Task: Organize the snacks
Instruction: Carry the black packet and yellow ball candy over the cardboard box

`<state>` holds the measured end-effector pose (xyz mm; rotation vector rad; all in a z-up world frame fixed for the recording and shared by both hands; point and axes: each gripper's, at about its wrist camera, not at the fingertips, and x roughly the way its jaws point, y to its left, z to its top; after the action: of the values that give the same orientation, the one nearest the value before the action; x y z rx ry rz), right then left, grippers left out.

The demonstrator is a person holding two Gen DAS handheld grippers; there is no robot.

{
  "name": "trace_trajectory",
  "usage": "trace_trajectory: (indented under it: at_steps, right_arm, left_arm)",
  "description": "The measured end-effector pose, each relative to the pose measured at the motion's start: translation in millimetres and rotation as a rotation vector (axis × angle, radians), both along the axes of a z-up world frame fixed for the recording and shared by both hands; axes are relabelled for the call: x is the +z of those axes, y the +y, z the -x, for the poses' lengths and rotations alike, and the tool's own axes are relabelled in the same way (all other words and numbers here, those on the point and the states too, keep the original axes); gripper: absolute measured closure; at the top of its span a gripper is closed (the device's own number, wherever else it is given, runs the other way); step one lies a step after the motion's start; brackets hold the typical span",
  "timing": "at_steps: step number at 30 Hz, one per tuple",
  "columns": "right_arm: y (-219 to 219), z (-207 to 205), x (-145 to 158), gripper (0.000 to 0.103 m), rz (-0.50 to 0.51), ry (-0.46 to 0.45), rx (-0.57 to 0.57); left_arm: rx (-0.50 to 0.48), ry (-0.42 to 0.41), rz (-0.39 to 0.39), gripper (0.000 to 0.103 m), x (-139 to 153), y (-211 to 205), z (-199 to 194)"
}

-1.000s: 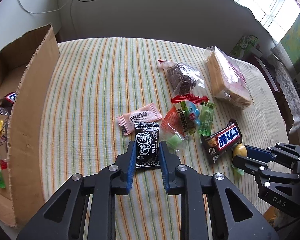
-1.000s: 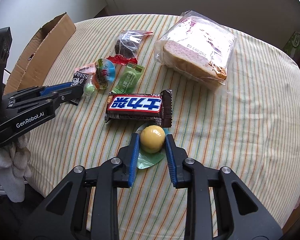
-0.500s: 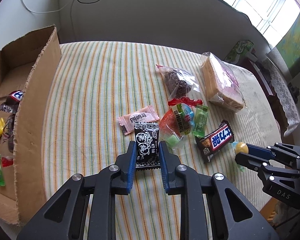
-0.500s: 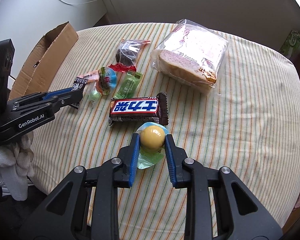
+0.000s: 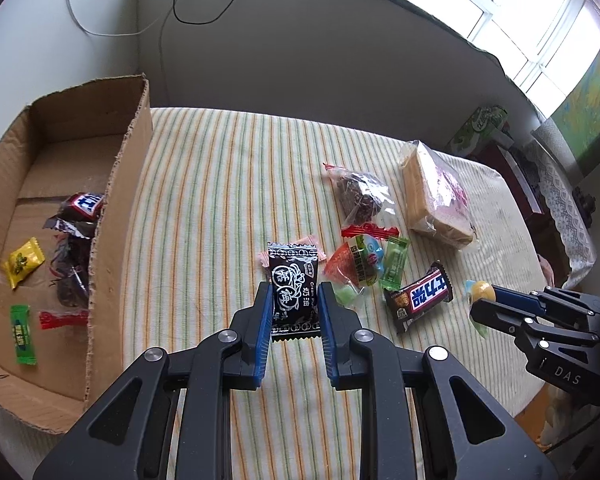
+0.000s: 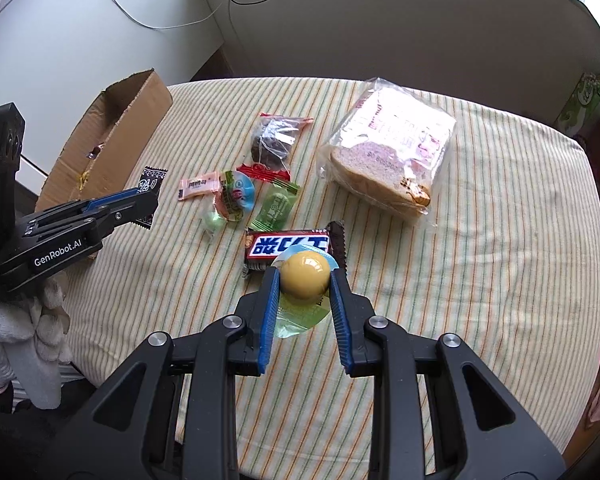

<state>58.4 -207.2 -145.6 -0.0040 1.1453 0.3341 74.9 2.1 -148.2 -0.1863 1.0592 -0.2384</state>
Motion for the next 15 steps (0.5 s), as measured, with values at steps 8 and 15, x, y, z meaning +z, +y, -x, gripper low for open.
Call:
trace_trajectory:
  at_steps: [8,15]
  right_arm:
    - [34,-14,16,0.076,-0.01,-0.036,0.073]
    - [65,-23,28,0.076,-0.015,-0.061,0.149]
  left_arm:
    - [0.063,-0.039,0.015,0.082,18,15,7]
    - [0.126,-0.073,0.014,0.083,31,40,14]
